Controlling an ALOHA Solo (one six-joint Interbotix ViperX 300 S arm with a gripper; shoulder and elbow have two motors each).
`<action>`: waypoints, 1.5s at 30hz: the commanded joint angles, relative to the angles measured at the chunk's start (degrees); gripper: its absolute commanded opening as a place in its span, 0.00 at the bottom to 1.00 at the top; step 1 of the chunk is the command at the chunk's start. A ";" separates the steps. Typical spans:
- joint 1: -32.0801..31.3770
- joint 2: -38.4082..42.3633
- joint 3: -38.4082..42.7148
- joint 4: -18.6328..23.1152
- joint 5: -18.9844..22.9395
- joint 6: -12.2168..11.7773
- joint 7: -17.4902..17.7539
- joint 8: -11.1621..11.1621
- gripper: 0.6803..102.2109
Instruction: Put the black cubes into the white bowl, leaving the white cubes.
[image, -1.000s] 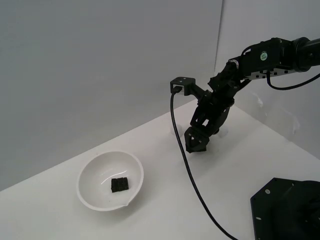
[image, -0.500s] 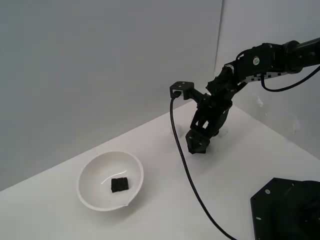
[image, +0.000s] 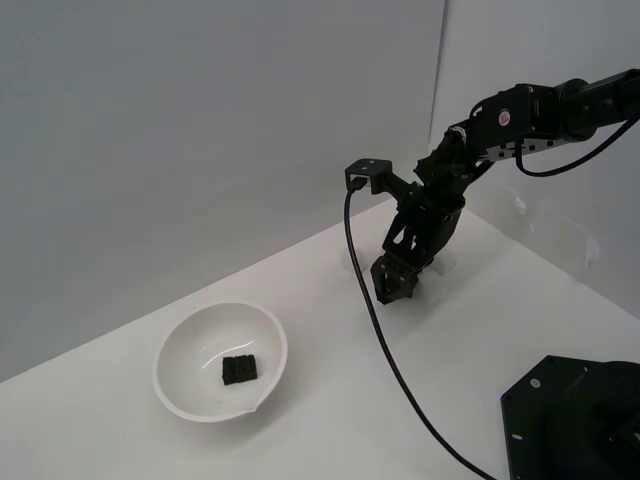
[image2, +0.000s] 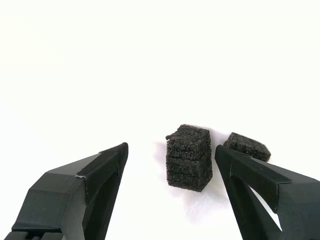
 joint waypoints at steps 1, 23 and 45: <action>0.88 0.00 0.09 -0.26 -0.70 -0.44 0.35 0.18 0.98; -1.85 12.48 12.74 -2.20 -2.64 -1.49 8.53 -3.25 0.02; -31.38 10.02 10.20 -14.41 -14.85 -8.79 3.08 -14.68 0.02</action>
